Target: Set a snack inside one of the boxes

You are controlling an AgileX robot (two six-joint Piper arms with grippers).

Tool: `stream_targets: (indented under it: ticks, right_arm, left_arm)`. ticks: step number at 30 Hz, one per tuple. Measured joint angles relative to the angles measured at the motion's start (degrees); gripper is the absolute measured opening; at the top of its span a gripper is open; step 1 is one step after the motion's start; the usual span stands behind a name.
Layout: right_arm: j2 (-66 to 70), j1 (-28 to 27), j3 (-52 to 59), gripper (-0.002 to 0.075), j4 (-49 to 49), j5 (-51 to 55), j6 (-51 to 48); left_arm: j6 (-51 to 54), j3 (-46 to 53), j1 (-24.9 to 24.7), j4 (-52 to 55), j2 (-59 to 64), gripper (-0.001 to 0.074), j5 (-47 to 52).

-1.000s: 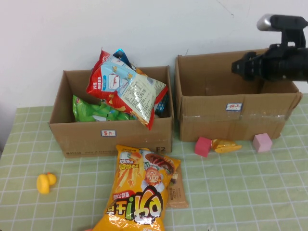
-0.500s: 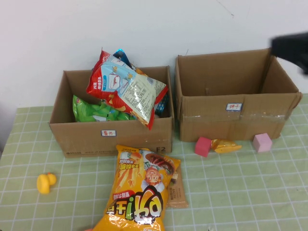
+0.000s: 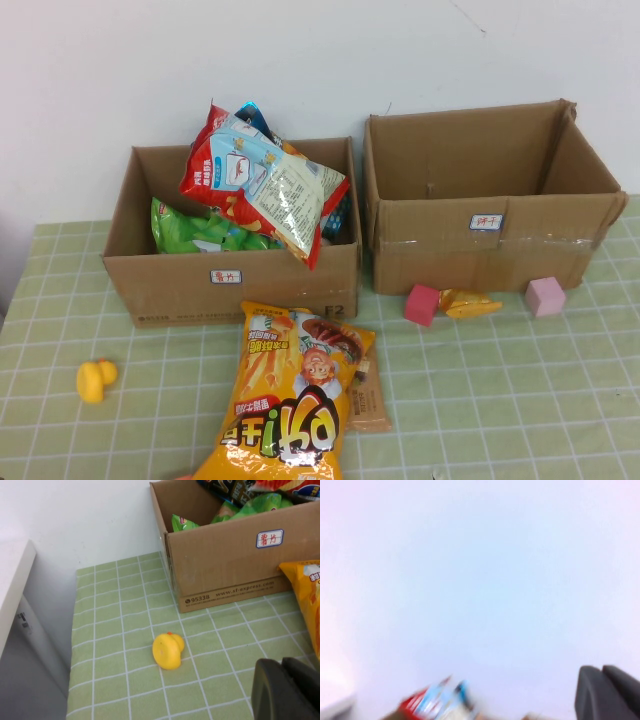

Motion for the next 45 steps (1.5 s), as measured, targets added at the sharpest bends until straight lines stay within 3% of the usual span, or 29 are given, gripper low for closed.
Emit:
stream_targets:
  ticks: [6, 12, 15, 23, 29, 32, 36, 39, 45]
  right_arm:
    - [-14.5, 0.0, 6.3, -0.0001, -3.7, -1.9, 1.6]
    - [-15.2, 0.0, 7.7, -0.0001, -12.1, 7.1, 1.9]
    - [-15.2, 0.0, 8.8, -0.0002, -13.6, 6.8, 1.9]
    - [-15.2, 0.0, 14.5, -0.0002, -14.7, 0.4, 1.9]
    - [-15.2, -0.1, 21.3, -0.0002, -16.6, -12.7, 3.1]
    - [-15.2, -1.8, 25.5, -0.0002, -27.6, -16.5, 14.5]
    - [-15.2, -6.4, 30.1, -0.0002, -54.4, -16.5, 45.9]
    - [-15.2, -9.2, 31.5, -0.0002, -68.6, -13.1, 61.6]
    - [-15.2, -9.8, 31.7, -0.0002, -74.5, -2.6, 68.3]
  left_arm:
    - [0.0, 0.0, 0.0, 0.0, 0.0, -0.0003, 0.0]
    - [0.0, 0.0, 0.0, 0.0, 0.0, -0.0003, 0.0]
    - [0.0, 0.0, 0.0, 0.0, 0.0, -0.0003, 0.0]
    - [0.0, 0.0, 0.0, 0.0, 0.0, -0.0003, 0.0]
    - [0.0, 0.0, 0.0, 0.0, 0.0, -0.0003, 0.1]
    - [0.0, 0.0, 0.0, 0.0, 0.0, -0.0003, 0.1]
    - [0.0, 0.0, 0.0, 0.0, 0.0, -0.0003, 0.1]
    - [0.0, 0.0, 0.0, 0.0, 0.0, -0.0003, 0.1]
    - [0.0, 0.0, 0.0, 0.0, 0.0, -0.0003, 0.1]
